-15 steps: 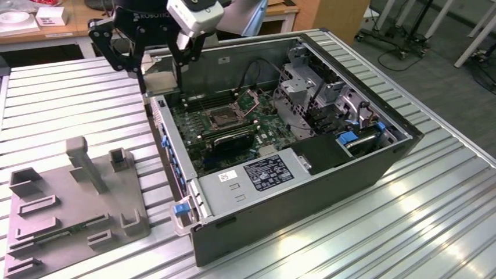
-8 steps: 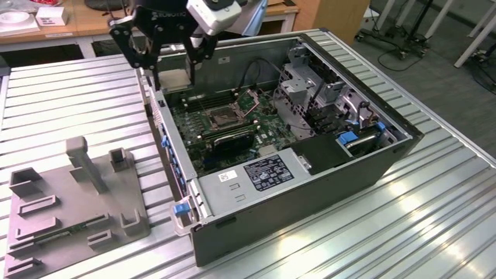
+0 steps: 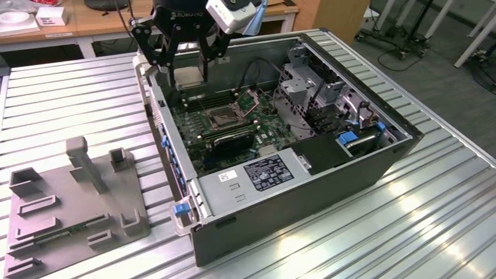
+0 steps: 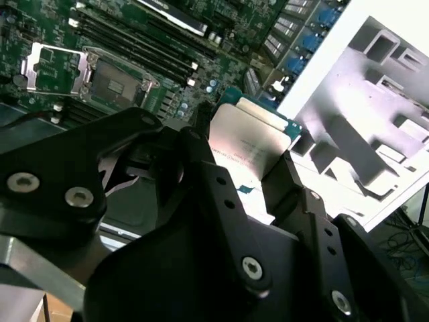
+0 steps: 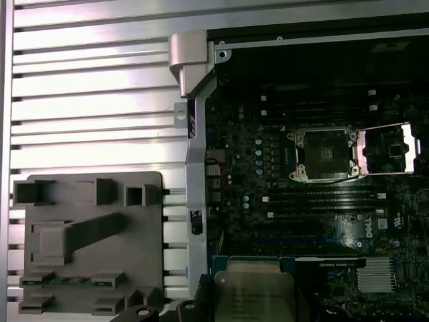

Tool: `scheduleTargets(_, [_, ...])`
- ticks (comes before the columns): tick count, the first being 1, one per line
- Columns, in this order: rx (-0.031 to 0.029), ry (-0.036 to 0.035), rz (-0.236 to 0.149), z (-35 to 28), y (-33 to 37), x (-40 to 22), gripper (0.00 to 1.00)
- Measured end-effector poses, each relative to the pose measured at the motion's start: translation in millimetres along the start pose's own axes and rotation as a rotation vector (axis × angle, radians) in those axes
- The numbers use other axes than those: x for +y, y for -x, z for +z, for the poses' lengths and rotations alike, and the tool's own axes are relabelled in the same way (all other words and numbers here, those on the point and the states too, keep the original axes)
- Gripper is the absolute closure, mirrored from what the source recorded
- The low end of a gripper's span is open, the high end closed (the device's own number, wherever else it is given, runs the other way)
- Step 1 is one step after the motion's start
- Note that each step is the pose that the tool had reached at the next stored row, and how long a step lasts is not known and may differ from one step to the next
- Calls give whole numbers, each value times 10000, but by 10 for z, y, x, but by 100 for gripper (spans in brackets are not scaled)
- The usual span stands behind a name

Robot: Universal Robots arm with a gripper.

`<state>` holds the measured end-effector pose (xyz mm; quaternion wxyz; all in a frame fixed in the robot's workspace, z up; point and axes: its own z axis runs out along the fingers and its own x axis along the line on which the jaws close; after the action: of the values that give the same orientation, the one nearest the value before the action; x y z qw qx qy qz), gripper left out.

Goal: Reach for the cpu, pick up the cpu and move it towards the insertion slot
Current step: 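Pick up the cpu and move it towards the insertion slot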

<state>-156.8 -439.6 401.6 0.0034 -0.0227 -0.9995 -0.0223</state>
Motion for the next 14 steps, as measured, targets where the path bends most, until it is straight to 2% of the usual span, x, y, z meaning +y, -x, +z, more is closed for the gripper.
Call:
scheduleTargets(10, [1,-2,-1,2,1,0,45])
scheduleTargets(14, [-1,-34,-1,3,1,0,45])
